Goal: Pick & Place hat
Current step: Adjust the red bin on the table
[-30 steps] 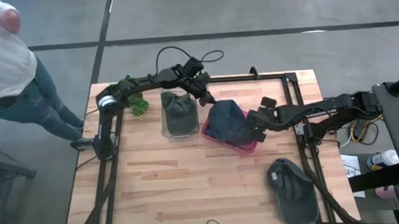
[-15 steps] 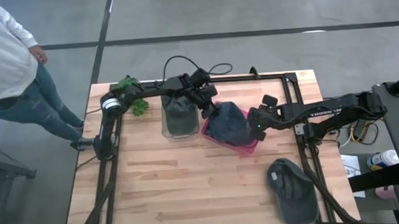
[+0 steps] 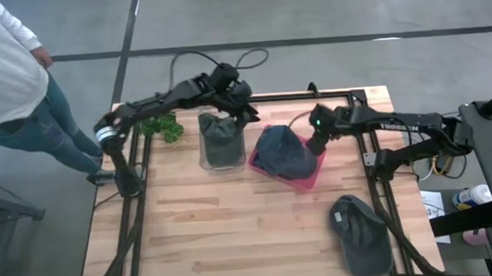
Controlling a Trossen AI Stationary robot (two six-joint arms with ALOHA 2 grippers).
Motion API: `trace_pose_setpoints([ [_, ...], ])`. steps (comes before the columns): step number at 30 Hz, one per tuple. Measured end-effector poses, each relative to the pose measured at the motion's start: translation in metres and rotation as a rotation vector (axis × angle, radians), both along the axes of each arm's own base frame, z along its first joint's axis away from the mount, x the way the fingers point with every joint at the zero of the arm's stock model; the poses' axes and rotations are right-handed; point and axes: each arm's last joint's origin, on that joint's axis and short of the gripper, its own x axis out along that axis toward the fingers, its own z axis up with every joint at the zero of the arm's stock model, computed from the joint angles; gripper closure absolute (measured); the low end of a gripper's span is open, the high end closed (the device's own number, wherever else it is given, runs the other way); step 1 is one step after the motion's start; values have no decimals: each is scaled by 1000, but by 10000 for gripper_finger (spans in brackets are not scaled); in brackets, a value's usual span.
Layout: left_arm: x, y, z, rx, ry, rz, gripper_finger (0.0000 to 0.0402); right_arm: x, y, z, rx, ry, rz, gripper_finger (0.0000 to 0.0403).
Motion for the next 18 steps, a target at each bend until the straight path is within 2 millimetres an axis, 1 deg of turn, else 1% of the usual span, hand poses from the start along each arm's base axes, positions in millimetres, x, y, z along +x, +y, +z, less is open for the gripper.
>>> trace_pose_setpoints([
  [3, -16, -14, 23, -9, -10, -7, 236, -2, -16, -5, 76, -19, 18, 266],
  [5, -25, -22, 32, -13, -7, -15, 236, -1, -24, -10, 124, -26, 50, 266],
  [7, -35, -32, 41, -9, -18, -25, 236, 2, -29, -16, 185, -44, 98, 266],
  [10, -51, -44, 56, -4, -59, -28, 236, 7, -30, -25, 242, -33, 143, 266],
  [12, -60, -51, 61, -23, -69, -20, 236, 9, -30, -30, 282, -28, 178, 266],
  [15, -73, -58, 63, -42, -76, -8, 236, 10, -32, -34, 299, -19, 216, 266],
  [18, -88, -66, 66, -53, -95, 2, 236, 10, -31, -33, 330, -33, 217, 266],
])
